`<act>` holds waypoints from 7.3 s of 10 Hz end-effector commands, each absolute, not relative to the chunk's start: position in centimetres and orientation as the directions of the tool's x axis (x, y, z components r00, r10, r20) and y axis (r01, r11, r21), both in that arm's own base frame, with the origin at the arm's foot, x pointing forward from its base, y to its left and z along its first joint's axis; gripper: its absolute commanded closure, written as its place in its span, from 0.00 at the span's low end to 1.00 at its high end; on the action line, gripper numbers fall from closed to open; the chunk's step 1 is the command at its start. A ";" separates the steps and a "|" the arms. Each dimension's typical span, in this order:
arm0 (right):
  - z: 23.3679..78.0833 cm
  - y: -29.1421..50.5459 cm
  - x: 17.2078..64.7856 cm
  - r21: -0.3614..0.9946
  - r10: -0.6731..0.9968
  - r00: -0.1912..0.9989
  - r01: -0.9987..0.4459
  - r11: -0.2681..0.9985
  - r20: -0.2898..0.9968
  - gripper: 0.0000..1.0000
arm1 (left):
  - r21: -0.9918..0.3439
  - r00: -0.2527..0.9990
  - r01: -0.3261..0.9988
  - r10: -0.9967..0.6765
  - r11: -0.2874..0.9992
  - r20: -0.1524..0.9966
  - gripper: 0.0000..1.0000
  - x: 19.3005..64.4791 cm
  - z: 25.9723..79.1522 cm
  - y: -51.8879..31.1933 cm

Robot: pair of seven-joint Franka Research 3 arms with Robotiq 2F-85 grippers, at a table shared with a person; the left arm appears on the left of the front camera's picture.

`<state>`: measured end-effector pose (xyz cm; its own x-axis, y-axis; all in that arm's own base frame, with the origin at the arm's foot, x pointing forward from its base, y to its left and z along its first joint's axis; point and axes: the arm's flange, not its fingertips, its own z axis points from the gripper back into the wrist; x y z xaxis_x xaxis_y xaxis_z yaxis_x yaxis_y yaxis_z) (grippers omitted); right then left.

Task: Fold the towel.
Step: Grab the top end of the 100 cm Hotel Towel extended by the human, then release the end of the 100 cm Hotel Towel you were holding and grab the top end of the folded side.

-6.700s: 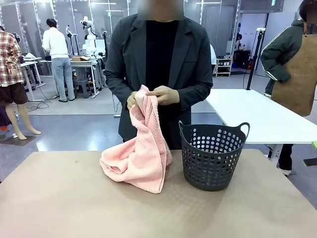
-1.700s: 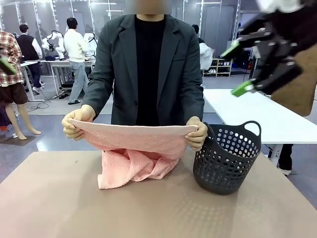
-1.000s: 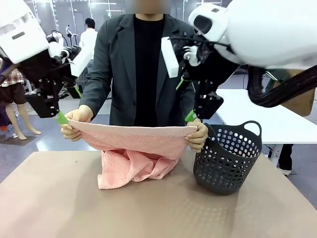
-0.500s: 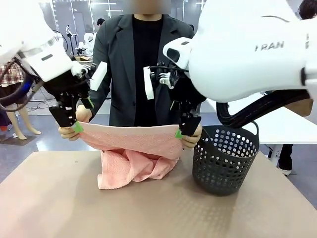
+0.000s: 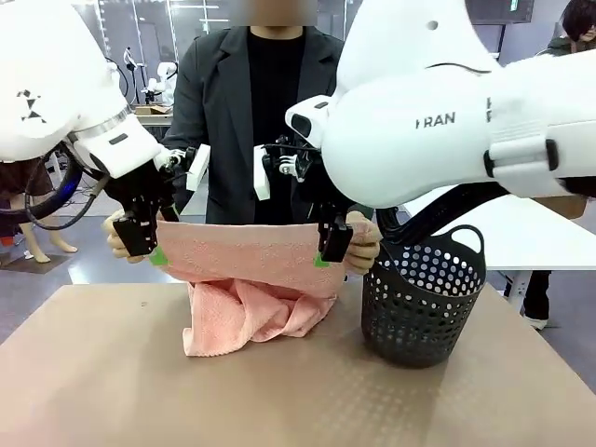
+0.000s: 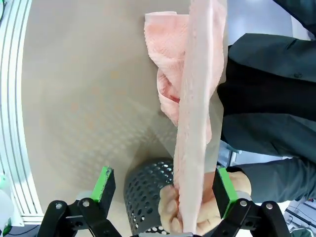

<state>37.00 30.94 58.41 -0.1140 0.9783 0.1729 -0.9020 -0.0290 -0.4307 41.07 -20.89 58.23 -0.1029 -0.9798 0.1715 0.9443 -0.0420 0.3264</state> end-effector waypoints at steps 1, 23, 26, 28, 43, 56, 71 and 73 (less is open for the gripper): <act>57.9 32.3 38.0 -0.433 0.982 -0.112 -0.901 -0.035 0.154 0.00 | 0.335 -0.064 0.942 -0.986 -0.009 0.153 0.00 41.8 57.2 -21.0; 56.8 32.3 40.4 -0.416 0.986 -0.118 -0.907 -0.061 0.114 1.00 | 0.327 -0.053 0.945 -0.986 0.001 0.156 1.00 41.9 57.5 -20.7; 56.8 32.3 40.4 -0.416 0.986 -0.118 -0.907 -0.061 0.114 1.00 | 0.327 -0.053 0.945 -0.986 0.001 0.156 1.00 41.9 57.5 -20.7; 56.8 32.3 40.4 -0.416 0.986 -0.118 -0.907 -0.061 0.114 1.00 | 0.327 -0.053 0.945 -0.986 0.001 0.156 1.00 41.9 57.5 -20.7; 56.8 32.3 40.4 -0.416 0.986 -0.118 -0.907 -0.061 0.114 1.00 | 0.327 -0.053 0.945 -0.986 0.001 0.156 1.00 41.9 57.5 -20.7; 56.8 32.3 40.4 -0.416 0.986 -0.118 -0.907 -0.061 0.114 1.00 | 0.327 -0.053 0.945 -0.986 0.001 0.156 1.00 41.9 57.5 -20.7; 56.8 32.3 40.4 -0.416 0.986 -0.118 -0.907 -0.061 0.114 1.00 | 0.327 -0.053 0.945 -0.986 0.001 0.156 1.00 41.9 57.5 -20.7; 56.8 32.3 40.4 -0.416 0.986 -0.118 -0.907 -0.061 0.114 1.00 | 0.327 -0.053 0.945 -0.986 0.001 0.156 1.00 41.9 57.5 -20.7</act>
<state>40.37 32.33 56.59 -0.1158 0.9865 0.1155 -0.9117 -0.0594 -0.4066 41.90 -20.76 57.42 -0.0586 -0.9862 0.1546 0.9455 -0.0052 0.3255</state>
